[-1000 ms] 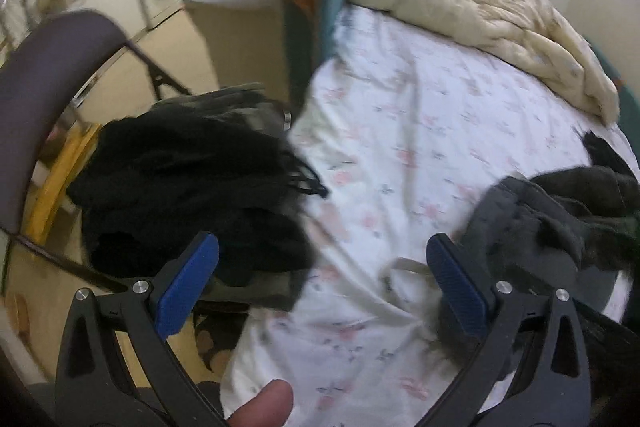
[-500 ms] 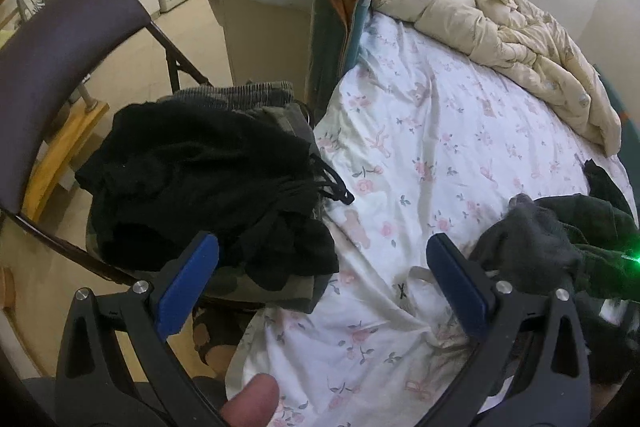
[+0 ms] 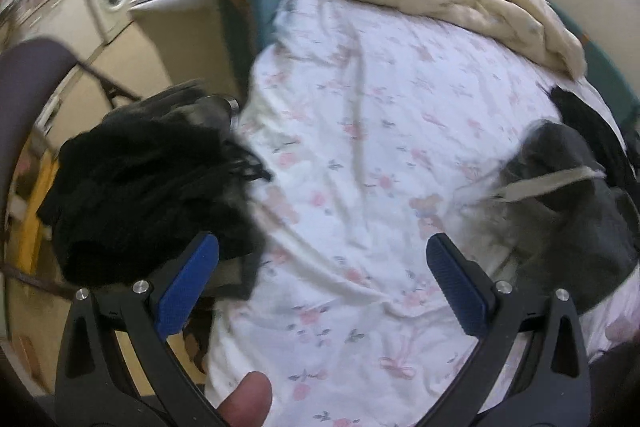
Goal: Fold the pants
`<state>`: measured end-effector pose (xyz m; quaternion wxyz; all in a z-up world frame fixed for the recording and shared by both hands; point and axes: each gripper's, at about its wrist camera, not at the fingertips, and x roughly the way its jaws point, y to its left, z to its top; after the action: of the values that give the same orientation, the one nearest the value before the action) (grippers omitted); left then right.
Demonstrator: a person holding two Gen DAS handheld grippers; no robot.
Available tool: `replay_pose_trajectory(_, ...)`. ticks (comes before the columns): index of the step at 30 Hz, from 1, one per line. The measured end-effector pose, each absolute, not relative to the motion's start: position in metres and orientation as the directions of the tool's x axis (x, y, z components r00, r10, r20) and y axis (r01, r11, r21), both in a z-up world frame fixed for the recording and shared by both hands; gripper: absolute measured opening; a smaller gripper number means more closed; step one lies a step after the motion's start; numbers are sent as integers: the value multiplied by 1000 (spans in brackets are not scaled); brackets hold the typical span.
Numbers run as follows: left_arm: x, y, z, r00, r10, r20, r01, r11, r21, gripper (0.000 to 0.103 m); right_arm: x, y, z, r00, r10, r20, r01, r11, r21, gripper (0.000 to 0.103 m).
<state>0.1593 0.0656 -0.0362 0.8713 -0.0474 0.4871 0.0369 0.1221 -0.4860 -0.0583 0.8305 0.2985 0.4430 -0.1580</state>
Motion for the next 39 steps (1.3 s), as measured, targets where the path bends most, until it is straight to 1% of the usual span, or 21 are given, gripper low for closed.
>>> replay_pose_trajectory(4, 185, 35, -30, 509, -14, -861, -26, 999, -32, 103, 128, -479, -66, 627, 47, -778, 446, 797, 407, 13)
replay_pose_trajectory(8, 229, -27, -23, 521, 1, -854, 96, 994, 60, 103, 127, -483, -77, 685, 122, -718, 439, 717, 541, 19)
replay_pose_trajectory(10, 255, -58, -26, 507, -30, -861, 155, 986, 56, 103, 122, -488, -83, 696, 145, -703, 465, 656, 595, 27)
replay_pose_trajectory(13, 306, -102, -47, 422, -126, -898, 207, 978, -40, 103, 122, -497, -96, 688, 182, -702, 495, 590, 638, 58)
replay_pose_trajectory(14, 322, -115, -55, 392, -166, -905, 223, 971, -81, 103, 121, -502, -101, 693, 199, -693, 505, 552, 663, 74)
replay_pose_trajectory(15, 335, -130, -63, 360, -213, -908, 247, 961, -128, 103, 121, -504, -104, 697, 204, -687, 511, 530, 677, 78)
replay_pose_trajectory(17, 350, -150, -73, 338, -293, -894, 297, 935, -194, 103, 123, -507, -110, 694, 224, -684, 519, 503, 691, 79)
replay_pose_trajectory(20, 364, -180, -95, 283, -299, -911, 347, 918, -194, 101, 132, -505, -121, 657, 256, -709, 532, 509, 677, 79)
replay_pose_trajectory(21, 367, -190, -106, 244, -289, -926, 355, 915, -192, 93, 134, -504, -123, 639, 262, -723, 538, 520, 664, 79)
replay_pose_trajectory(22, 367, -196, -113, 219, -278, -935, 360, 914, -187, 72, 138, -501, -127, 620, 274, -735, 541, 530, 653, 79)
replay_pose_trajectory(23, 365, -201, -120, 189, -277, -942, 368, 910, -194, 59, 141, -499, -130, 610, 300, -733, 532, 531, 660, 79)
replay_pose_trajectory(24, 362, -203, -122, 171, -285, -943, 373, 905, -206, 34, 143, -497, -132, 607, 324, -726, 519, 531, 670, 79)
replay_pose_trajectory(25, 356, -207, -124, 151, -287, -946, 389, 897, -209, 15, 145, -494, -132, 604, 340, -721, 506, 535, 676, 77)
replay_pose_trajectory(26, 350, -210, -123, 156, -280, -947, 411, 891, -196, 8, 148, -491, -130, 605, 351, -715, 482, 553, 679, 66)
replay_pose_trajectory(27, 339, -214, -116, 195, -261, -945, 455, 878, -148, 7, 149, -488, -126, 607, 351, -713, 463, 574, 676, 48)
replay_pose_trajectory(28, 331, -216, -109, 238, -243, -940, 481, 870, -103, 5, 151, -486, -122, 608, 347, -715, 443, 599, 667, 39)
replay_pose_trajectory(29, 326, -217, -103, 271, -233, -934, 501, 863, -70, 5, 153, -481, -115, 614, 339, -713, 413, 632, 656, 23)
replay_pose_trajectory(30, 318, -213, -94, 293, -221, -930, 500, 865, -48, 4, 153, -479, -110, 623, 331, -709, 393, 651, 649, 13)
replay_pose_trajectory(32, 308, -202, -80, 307, -220, -926, 479, 876, -50, 4, 152, -472, -95, 656, 350, -668, 312, 681, 663, 9)
replay_pose_trajectory(35, 281, -172, -43, 355, -272, -894, 458, 885, -88, 4, 145, -456, -63, 714, 336, -614, 184, 756, 628, 8)
replay_pose_trajectory(39, 236, -117, 3, 449, -297, -843, 390, 914, -114, 4, 136, -431, -31, 738, 423, -526, 44, 748, 662, 8)
